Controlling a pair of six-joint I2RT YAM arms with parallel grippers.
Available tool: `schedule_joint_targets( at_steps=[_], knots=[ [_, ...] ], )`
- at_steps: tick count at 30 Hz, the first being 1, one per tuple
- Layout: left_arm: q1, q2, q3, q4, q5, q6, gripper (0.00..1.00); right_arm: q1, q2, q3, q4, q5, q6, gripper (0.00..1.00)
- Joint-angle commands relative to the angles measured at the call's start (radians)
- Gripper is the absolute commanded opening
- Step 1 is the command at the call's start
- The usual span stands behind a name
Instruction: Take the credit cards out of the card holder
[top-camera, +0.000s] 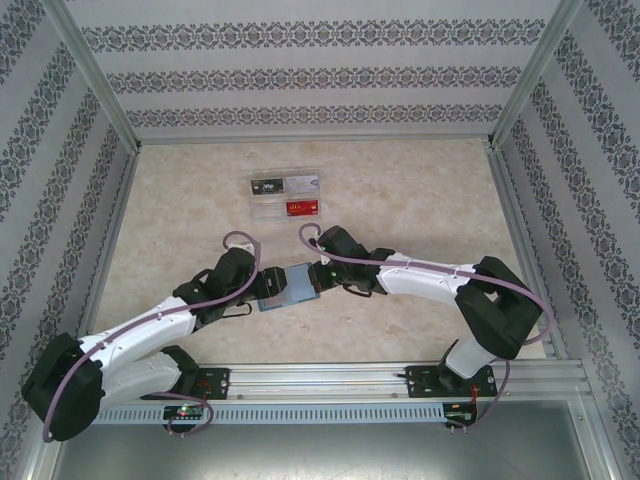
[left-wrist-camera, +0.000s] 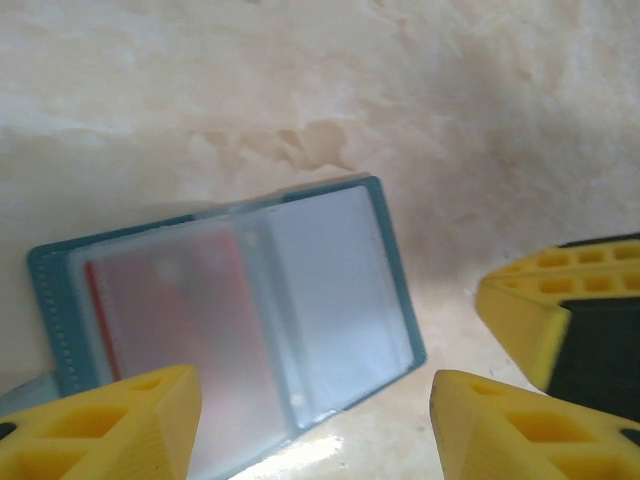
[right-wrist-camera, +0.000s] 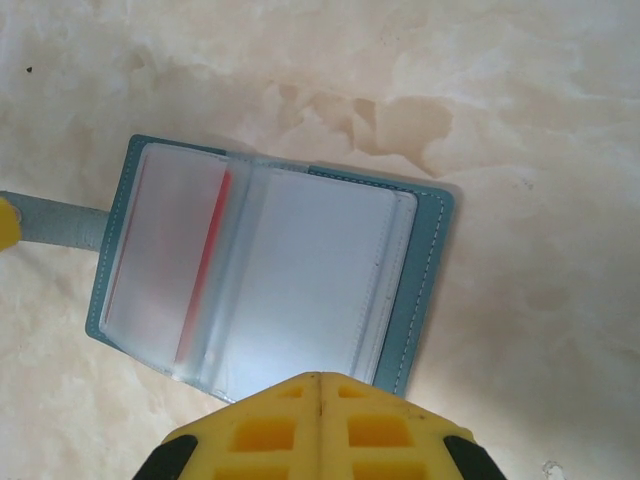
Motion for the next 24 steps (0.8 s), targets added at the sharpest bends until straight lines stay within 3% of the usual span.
schedule_joint_targets(
  at_steps=[1, 8, 17, 24],
  knots=[
    [0.022, 0.044, -0.011, -0.046, -0.051, 0.005, 0.63, 0.009, 0.029, 0.019, -0.023, 0.034, -0.018, 0.05],
    [0.027, 0.141, -0.012, 0.023, -0.005, -0.004, 0.63, -0.001, 0.068, -0.001, -0.030, 0.080, -0.042, 0.05],
    [0.027, 0.226, 0.005, 0.041, 0.011, -0.009, 0.63, -0.003, 0.138, 0.004, -0.010, 0.045, -0.042, 0.05],
    [0.027, 0.276, 0.011, 0.124, 0.088, -0.015, 0.63, 0.002, 0.146, 0.006, -0.001, 0.037, -0.036, 0.05]
  ],
)
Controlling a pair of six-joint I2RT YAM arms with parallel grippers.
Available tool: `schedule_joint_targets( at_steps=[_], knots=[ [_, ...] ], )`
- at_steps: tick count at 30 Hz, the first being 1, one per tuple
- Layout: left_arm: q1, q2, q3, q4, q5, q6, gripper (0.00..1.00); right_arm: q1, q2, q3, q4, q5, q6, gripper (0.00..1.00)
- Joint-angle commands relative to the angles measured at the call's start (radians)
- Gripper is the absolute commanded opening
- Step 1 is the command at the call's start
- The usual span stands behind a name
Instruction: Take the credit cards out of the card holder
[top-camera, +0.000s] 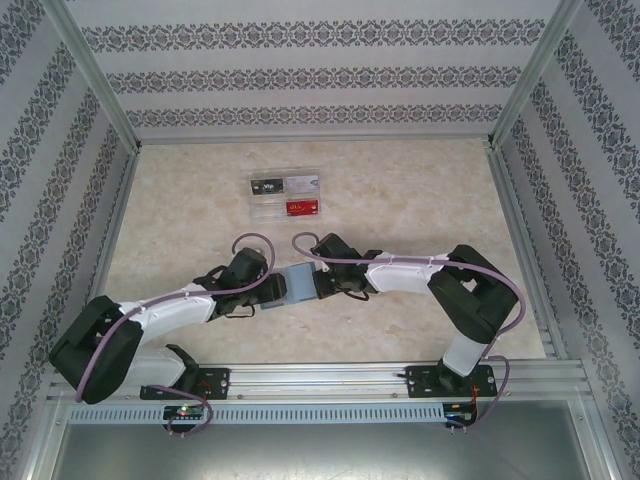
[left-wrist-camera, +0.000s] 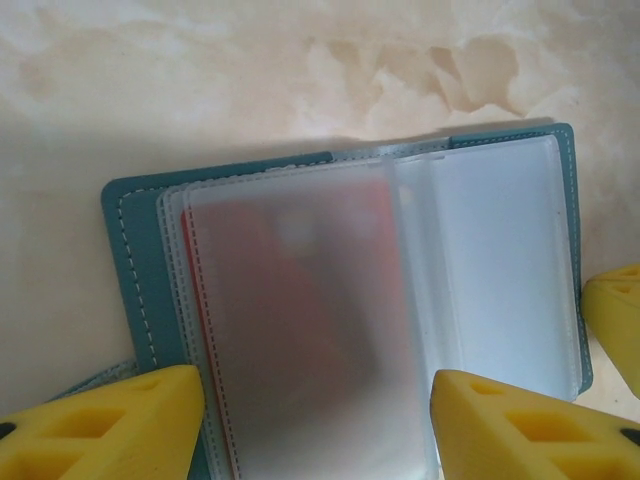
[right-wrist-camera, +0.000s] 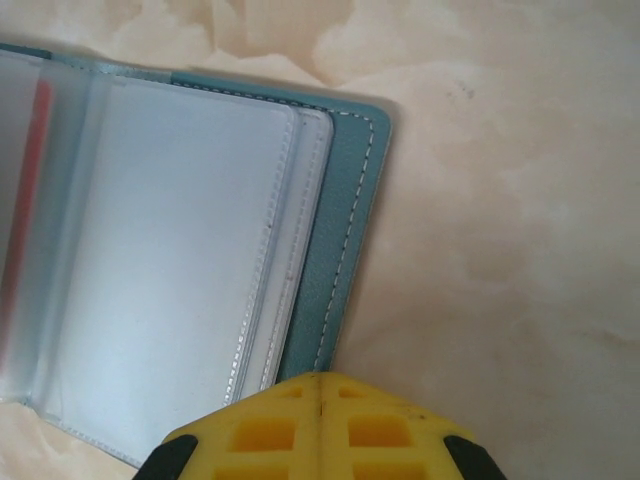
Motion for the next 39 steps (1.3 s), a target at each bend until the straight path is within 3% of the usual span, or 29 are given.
schedule_joint_targets(
  at_steps=[1, 22, 39],
  knots=[
    [0.007, 0.037, 0.011, 0.072, 0.091, -0.015, 0.63, 0.006, 0.011, 0.006, 0.011, -0.014, -0.010, 0.05],
    [0.004, -0.012, 0.030, 0.118, 0.155, -0.002, 0.68, 0.006, 0.019, 0.004, 0.027, -0.028, -0.002, 0.05],
    [-0.057, 0.241, 0.156, 0.250, 0.217, -0.048, 0.60, -0.052, -0.171, -0.123, 0.085, 0.068, 0.028, 0.04]
  ],
)
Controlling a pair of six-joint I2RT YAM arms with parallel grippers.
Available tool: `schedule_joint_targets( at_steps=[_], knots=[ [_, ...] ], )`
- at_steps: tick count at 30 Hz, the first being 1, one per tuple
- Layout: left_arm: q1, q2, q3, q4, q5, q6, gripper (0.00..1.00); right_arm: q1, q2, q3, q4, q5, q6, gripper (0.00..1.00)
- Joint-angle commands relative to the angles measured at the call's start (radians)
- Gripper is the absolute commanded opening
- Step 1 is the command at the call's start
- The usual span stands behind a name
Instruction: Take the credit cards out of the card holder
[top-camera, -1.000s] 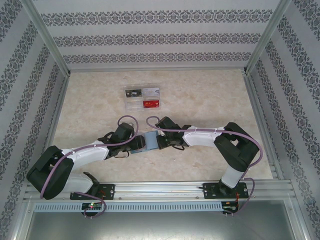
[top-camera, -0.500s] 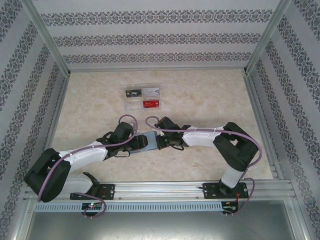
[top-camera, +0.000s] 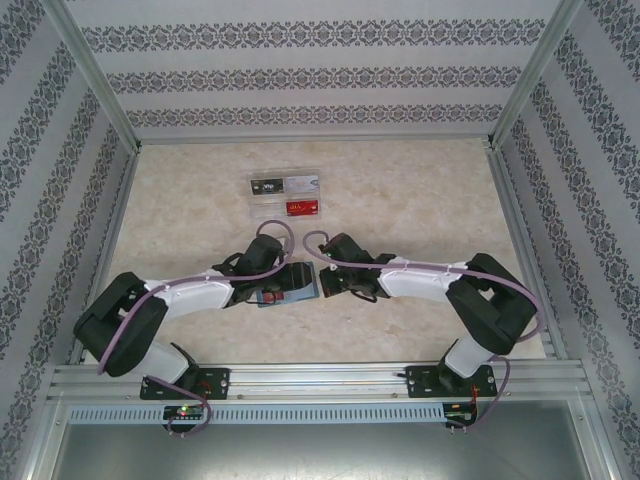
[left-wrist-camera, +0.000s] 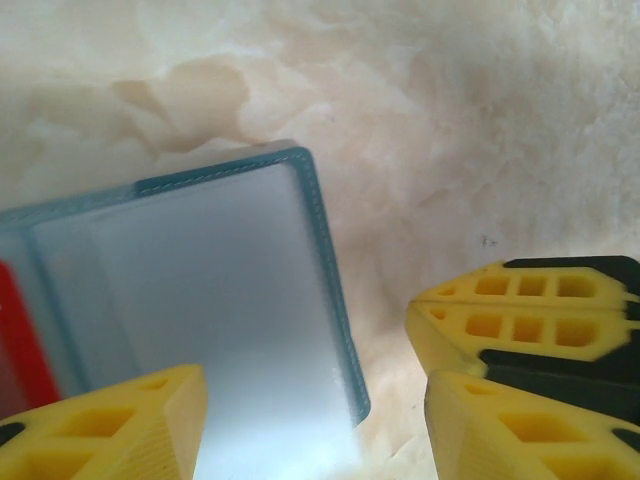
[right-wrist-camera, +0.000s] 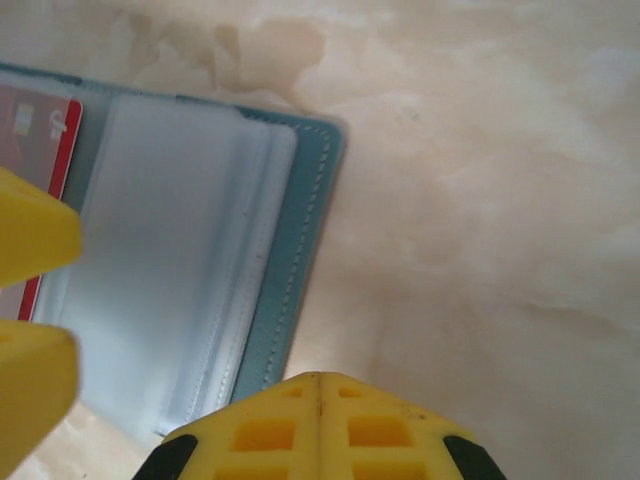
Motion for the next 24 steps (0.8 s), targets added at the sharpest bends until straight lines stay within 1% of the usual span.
schedule_joint_targets(
  at_steps=[1, 5, 9, 14, 19, 24],
  knots=[
    [-0.018, 0.049, 0.019, 0.064, 0.020, -0.031, 0.60, -0.017, -0.044, -0.028, 0.026, 0.038, 0.018, 0.04],
    [-0.017, 0.050, 0.020, 0.055, 0.013, -0.036, 0.59, -0.024, -0.050, -0.035, 0.030, 0.029, 0.013, 0.05],
    [-0.017, -0.029, 0.023, -0.010, -0.021, -0.020, 0.59, -0.024, -0.042, -0.031, 0.033, 0.013, 0.010, 0.05],
    [-0.016, -0.153, 0.011, -0.135, -0.104, 0.022, 0.58, -0.019, -0.043, -0.022, 0.039, -0.008, 0.011, 0.05],
    [0.004, -0.271, -0.057, -0.196, -0.160, 0.042, 0.38, 0.018, -0.048, 0.012, 0.033, -0.043, 0.013, 0.12],
    [0.056, -0.335, -0.131, -0.224, -0.172, 0.041, 0.18, 0.047, 0.003, 0.083, 0.029, -0.103, 0.042, 0.13]
  ],
)
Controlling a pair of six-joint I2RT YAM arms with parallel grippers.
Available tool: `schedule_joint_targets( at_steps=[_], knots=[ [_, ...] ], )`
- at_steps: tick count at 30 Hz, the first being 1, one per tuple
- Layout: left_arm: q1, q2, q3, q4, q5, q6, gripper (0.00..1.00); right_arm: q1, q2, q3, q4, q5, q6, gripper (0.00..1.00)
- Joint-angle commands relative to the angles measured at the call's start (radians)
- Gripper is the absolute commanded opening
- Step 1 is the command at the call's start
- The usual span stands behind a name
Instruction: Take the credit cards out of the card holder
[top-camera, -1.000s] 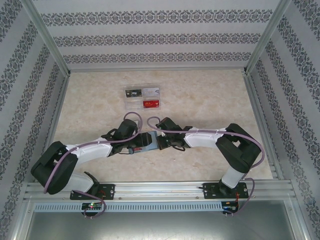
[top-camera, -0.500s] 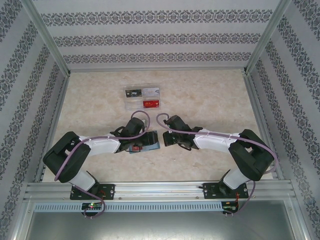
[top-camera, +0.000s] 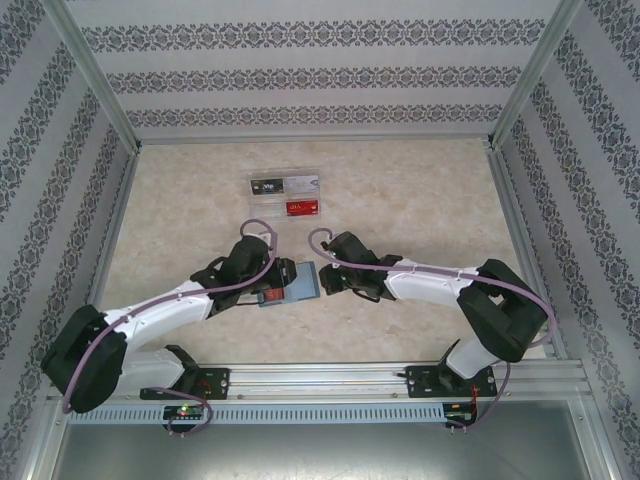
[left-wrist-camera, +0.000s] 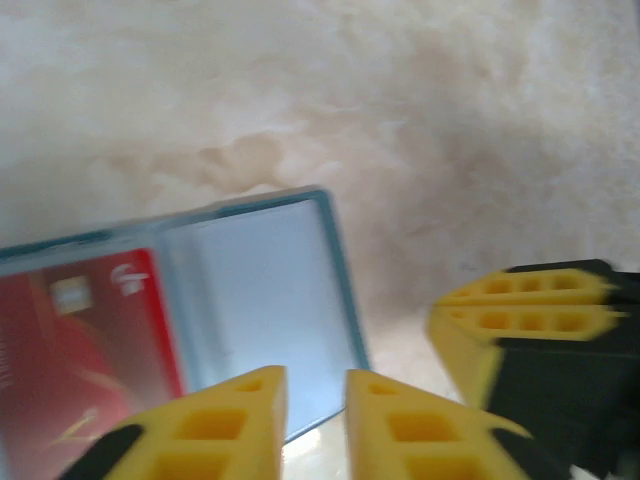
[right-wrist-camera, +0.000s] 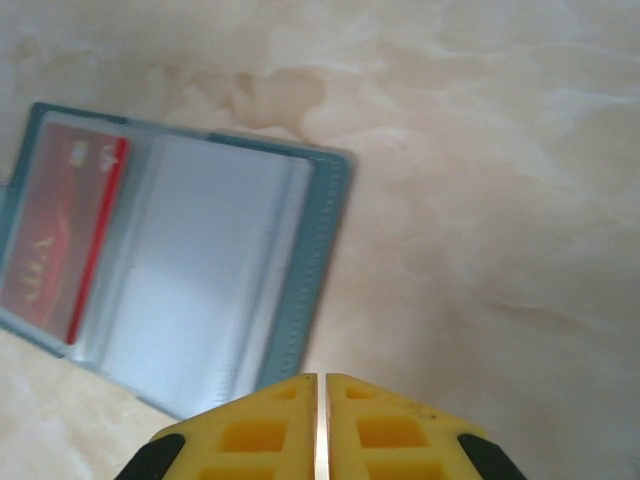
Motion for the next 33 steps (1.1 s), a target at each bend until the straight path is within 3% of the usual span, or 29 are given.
schedule_joint_targets(
  at_steps=[1, 4, 10, 19, 33],
  knots=[
    [0.039, -0.031, -0.052, -0.072, -0.033, 0.021, 0.12, 0.020, 0.043, 0.072, 0.012, -0.066, 0.032, 0.13],
    [0.077, -0.041, -0.084, -0.071, -0.016, 0.021, 0.03, 0.039, 0.092, 0.116, 0.013, -0.094, 0.051, 0.13],
    [0.139, -0.030, -0.138, -0.006, 0.044, 0.022, 0.03, 0.053, 0.185, 0.196, 0.007, -0.150, 0.095, 0.13],
    [0.152, 0.024, -0.156, 0.038, 0.063, 0.018, 0.04, 0.071, 0.299, 0.281, 0.011, -0.236, 0.157, 0.14],
    [0.153, 0.036, -0.171, 0.056, 0.064, 0.002, 0.05, 0.074, 0.356, 0.299, -0.007, -0.235, 0.189, 0.18]
  ],
)
